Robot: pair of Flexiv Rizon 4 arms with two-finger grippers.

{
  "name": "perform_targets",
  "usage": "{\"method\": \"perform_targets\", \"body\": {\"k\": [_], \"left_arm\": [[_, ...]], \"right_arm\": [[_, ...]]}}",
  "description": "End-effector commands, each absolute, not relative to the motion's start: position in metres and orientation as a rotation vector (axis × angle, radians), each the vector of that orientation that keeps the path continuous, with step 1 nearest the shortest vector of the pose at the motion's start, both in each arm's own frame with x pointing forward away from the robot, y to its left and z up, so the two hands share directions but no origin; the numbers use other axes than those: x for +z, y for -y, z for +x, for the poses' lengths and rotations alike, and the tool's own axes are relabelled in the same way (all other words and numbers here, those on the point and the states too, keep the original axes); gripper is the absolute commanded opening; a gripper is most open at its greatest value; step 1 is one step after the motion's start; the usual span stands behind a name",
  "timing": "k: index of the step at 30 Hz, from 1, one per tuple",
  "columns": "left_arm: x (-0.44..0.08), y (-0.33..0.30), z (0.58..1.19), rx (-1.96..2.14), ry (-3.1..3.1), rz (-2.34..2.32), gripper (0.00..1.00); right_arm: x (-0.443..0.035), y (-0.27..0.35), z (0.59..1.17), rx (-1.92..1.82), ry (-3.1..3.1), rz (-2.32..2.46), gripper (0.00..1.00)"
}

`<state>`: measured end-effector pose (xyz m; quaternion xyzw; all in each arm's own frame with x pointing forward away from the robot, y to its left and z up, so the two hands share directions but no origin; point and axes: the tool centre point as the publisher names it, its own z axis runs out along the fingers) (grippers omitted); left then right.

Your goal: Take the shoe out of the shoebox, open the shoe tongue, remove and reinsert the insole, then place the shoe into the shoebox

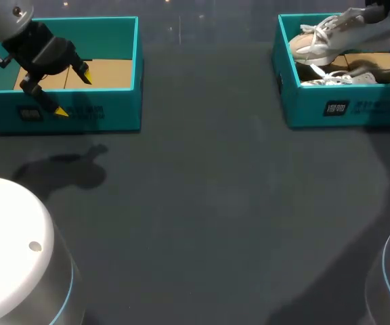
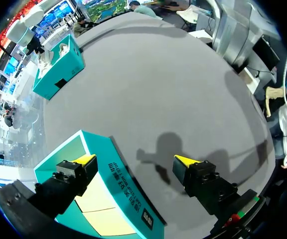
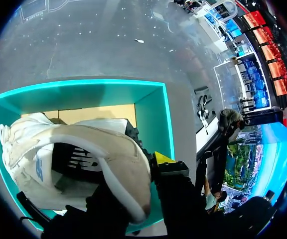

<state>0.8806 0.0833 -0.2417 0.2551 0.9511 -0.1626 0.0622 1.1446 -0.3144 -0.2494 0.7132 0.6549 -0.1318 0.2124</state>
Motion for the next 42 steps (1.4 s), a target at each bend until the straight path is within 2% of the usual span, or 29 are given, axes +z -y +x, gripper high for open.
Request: {"method": "perform_targets", "body": {"k": [1,42], "left_arm": [[-0.242,-0.083,0.881,-0.488,-2.876,0.773,1.00],[-0.242,-0.083,0.881,-0.488,-2.876,0.773,1.00]], "right_arm": [[-0.259,0.317,1.153,-0.362,-1.832,1.998,0.00],[-0.323,0.327,1.168,-0.371,-1.955,1.985,0.00]]}}
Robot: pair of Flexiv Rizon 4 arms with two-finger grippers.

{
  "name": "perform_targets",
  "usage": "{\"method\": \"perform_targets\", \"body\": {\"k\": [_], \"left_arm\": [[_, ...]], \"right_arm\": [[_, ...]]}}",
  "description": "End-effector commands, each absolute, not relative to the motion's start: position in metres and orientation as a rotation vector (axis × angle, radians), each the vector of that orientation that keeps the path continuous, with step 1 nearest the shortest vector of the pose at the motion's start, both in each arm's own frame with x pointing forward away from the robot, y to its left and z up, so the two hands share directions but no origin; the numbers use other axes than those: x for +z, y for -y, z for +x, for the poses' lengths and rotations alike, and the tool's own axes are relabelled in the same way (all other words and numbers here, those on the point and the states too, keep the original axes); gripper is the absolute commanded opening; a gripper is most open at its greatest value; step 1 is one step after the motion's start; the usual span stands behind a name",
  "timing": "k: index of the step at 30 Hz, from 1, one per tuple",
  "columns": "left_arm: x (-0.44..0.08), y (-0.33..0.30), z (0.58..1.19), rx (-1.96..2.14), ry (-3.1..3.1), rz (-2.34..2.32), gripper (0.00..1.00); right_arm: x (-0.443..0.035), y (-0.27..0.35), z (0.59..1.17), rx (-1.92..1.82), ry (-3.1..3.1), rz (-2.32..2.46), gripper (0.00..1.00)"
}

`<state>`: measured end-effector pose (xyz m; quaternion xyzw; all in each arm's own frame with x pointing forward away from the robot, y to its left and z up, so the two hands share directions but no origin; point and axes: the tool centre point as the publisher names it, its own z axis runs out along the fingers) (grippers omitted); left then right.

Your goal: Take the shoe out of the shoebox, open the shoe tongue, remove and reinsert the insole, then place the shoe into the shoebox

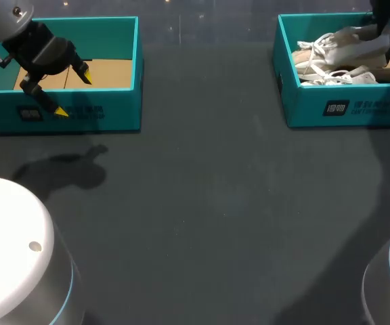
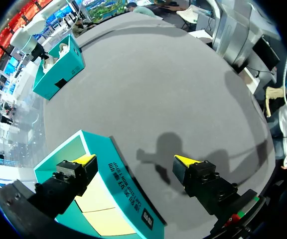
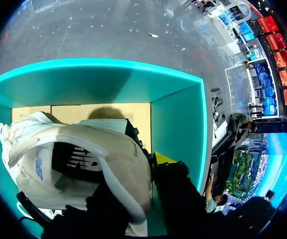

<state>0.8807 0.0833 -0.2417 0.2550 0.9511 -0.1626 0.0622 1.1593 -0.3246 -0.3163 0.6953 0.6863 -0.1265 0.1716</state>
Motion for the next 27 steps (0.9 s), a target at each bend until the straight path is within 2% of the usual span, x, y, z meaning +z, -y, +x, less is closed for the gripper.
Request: {"method": "perform_targets", "body": {"k": [1,27], "left_arm": [[-0.242,-0.083,0.881,-0.488,-2.876,0.773,1.00],[-0.242,-0.083,0.881,-0.488,-2.876,0.773,1.00]], "right_arm": [[-0.325,0.328,1.167,-0.372,-1.957,1.987,0.00],[-0.346,0.336,1.161,-0.324,-1.955,2.114,0.00]]}}
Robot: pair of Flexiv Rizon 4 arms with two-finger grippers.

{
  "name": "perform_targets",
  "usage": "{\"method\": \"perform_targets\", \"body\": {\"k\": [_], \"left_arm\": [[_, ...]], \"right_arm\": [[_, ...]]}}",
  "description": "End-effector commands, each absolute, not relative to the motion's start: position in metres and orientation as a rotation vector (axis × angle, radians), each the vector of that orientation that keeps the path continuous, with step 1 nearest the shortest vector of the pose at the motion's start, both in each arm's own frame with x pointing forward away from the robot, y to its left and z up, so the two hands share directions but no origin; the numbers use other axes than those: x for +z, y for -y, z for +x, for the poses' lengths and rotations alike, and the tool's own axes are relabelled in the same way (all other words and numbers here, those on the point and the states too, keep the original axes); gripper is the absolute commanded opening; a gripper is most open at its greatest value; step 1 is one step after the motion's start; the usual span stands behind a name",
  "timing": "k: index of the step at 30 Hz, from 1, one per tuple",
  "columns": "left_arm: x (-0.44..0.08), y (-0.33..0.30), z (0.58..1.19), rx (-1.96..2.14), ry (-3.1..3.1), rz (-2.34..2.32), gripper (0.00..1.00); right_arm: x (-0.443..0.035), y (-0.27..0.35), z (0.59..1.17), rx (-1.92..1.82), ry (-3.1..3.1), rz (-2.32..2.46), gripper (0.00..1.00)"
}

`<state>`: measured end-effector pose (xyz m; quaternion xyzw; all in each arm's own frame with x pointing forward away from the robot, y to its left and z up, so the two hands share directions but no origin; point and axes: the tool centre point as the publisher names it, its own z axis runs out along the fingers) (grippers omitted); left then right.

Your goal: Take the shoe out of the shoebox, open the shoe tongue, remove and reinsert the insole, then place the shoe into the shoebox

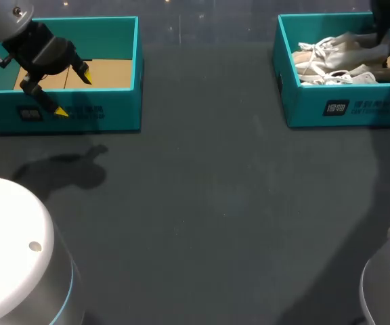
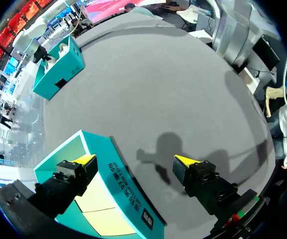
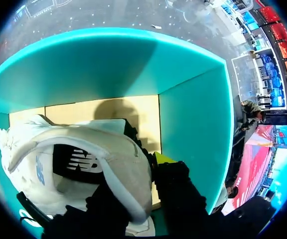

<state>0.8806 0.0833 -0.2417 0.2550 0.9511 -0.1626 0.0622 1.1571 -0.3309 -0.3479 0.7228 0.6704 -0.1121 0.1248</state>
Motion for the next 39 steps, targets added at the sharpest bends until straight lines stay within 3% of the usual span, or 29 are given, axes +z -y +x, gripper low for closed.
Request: {"method": "perform_targets", "body": {"k": [1,39], "left_arm": [[-0.242,-0.083,0.881,-0.488,-2.876,0.773,1.00],[-0.242,-0.083,0.881,-0.488,-2.876,0.773,1.00]], "right_arm": [[-0.344,0.336,1.162,-0.323,-1.952,2.114,0.00],[-0.342,0.328,1.186,-0.301,-1.997,2.048,0.00]]}}
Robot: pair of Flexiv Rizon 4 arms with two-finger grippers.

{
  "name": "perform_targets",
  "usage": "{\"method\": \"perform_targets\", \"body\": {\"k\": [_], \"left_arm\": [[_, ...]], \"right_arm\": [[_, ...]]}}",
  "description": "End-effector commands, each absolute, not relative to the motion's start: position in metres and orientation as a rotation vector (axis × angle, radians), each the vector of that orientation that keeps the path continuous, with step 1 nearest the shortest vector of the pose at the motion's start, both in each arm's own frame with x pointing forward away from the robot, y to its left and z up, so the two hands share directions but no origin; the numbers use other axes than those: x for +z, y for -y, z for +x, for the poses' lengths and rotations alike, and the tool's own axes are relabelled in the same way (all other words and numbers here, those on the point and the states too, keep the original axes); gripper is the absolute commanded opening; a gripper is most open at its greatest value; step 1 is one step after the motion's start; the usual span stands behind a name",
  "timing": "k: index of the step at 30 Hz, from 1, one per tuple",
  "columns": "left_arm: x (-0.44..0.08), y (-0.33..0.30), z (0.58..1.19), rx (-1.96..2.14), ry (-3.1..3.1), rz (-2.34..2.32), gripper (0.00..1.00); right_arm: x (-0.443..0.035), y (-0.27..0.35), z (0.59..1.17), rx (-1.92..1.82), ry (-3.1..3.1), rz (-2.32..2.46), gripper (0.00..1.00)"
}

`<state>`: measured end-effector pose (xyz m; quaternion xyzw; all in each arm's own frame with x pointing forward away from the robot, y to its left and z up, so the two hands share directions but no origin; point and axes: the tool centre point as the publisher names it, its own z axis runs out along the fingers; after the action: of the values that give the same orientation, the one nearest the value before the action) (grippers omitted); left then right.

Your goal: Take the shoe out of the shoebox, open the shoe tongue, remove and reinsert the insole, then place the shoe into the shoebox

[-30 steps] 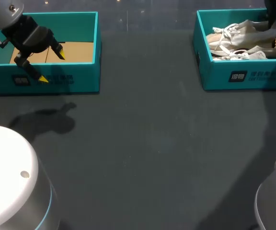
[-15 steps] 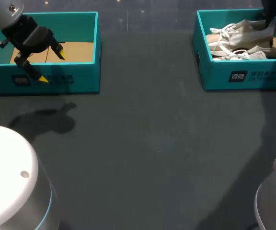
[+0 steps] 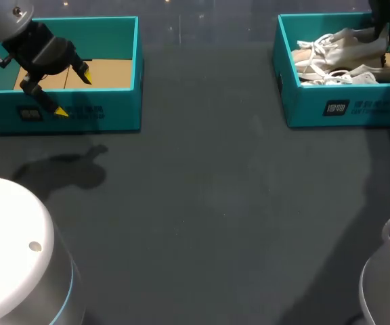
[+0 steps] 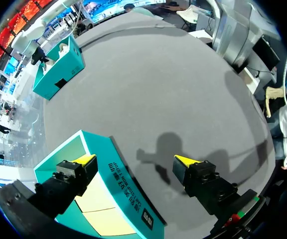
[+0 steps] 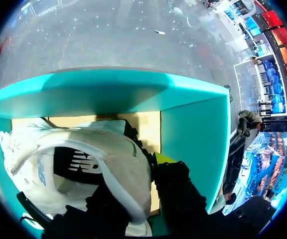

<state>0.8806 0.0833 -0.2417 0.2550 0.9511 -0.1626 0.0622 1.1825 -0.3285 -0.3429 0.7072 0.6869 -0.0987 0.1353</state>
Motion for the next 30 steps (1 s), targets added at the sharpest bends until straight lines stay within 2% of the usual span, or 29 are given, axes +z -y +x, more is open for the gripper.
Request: {"method": "perform_targets", "body": {"k": [1,11,21,23,24,30], "left_arm": [[-0.242,-0.083,0.881,-0.488,-2.876,0.773,1.00],[-0.242,-0.083,0.881,-0.488,-2.876,0.773,1.00],[-0.242,-0.083,0.881,-0.488,-2.876,0.773,1.00],[-0.242,-0.083,0.881,-0.488,-2.876,0.773,1.00],[-0.242,-0.083,0.881,-0.488,-2.876,0.773,1.00],[-0.242,-0.083,0.881,-0.488,-2.876,0.773,1.00]], "right_arm": [[-0.344,0.327,1.186,-0.303,-2.004,2.048,0.00],[-0.364,0.323,1.181,-0.311,-2.044,2.089,0.00],[-0.361,0.316,1.179,-0.307,-2.059,2.076,0.00],[-0.360,0.315,1.179,-0.307,-2.059,2.074,0.20],[-0.360,0.315,1.179,-0.307,-2.059,2.073,0.24],[-0.355,0.315,1.178,-0.312,-2.051,2.066,0.34]]}}
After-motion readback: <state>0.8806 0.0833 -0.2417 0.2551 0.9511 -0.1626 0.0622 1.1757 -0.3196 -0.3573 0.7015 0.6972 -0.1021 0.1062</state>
